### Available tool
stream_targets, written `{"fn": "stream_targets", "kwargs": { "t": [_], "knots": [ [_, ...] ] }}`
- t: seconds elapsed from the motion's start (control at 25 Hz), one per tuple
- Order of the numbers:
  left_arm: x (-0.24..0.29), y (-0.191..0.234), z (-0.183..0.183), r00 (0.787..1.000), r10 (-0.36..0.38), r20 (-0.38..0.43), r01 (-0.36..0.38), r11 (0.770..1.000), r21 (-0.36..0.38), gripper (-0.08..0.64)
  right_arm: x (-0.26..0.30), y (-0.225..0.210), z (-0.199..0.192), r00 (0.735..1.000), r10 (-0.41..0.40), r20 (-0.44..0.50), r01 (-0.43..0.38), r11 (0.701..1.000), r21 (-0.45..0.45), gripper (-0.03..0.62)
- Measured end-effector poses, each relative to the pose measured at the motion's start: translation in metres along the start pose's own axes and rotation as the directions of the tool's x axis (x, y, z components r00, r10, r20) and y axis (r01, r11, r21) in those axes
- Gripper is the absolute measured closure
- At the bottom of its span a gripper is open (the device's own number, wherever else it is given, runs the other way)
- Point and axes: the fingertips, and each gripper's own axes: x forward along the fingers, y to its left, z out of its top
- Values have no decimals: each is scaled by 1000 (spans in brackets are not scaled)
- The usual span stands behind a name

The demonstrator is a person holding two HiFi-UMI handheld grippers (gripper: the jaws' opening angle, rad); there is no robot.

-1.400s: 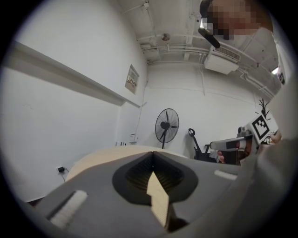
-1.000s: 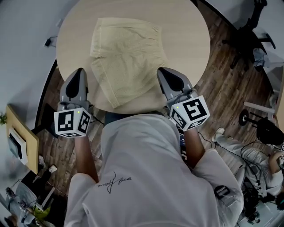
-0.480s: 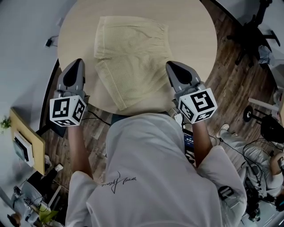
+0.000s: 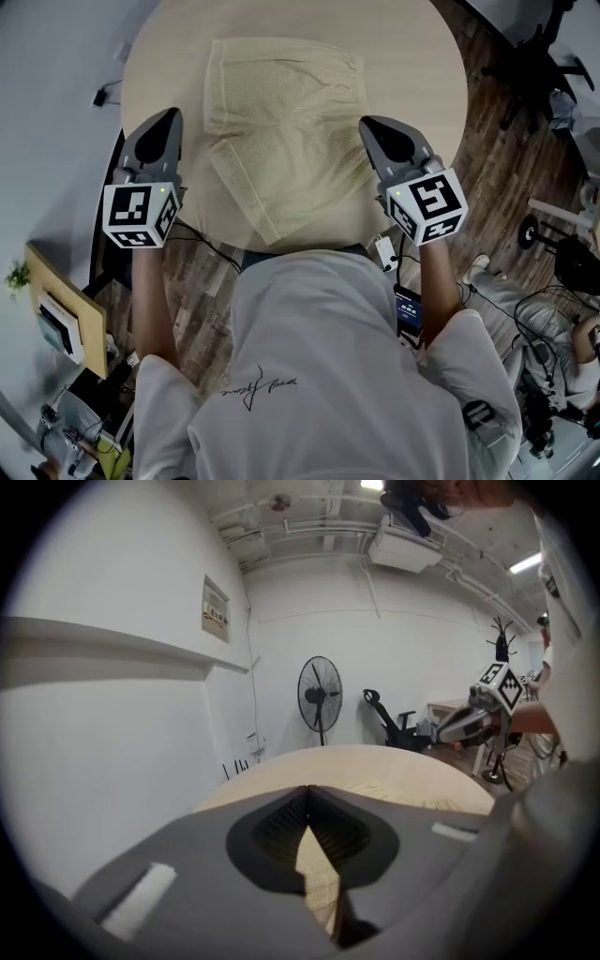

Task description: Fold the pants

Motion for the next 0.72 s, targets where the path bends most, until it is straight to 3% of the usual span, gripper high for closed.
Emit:
{"fn": "stream_targets", "kwargs": {
  "t": [0.28, 0.72],
  "knots": [
    [43, 12, -13, 995, -66, -68, 71, 995, 68, 506, 22, -23, -10, 998, -15, -61, 14, 1000, -17, 595],
    [118, 35, -37, 978, -130, -165, 148, 984, 99, 506, 62, -55, -15, 991, 6, -131, -5, 1000, 7, 595]
  ]
}}
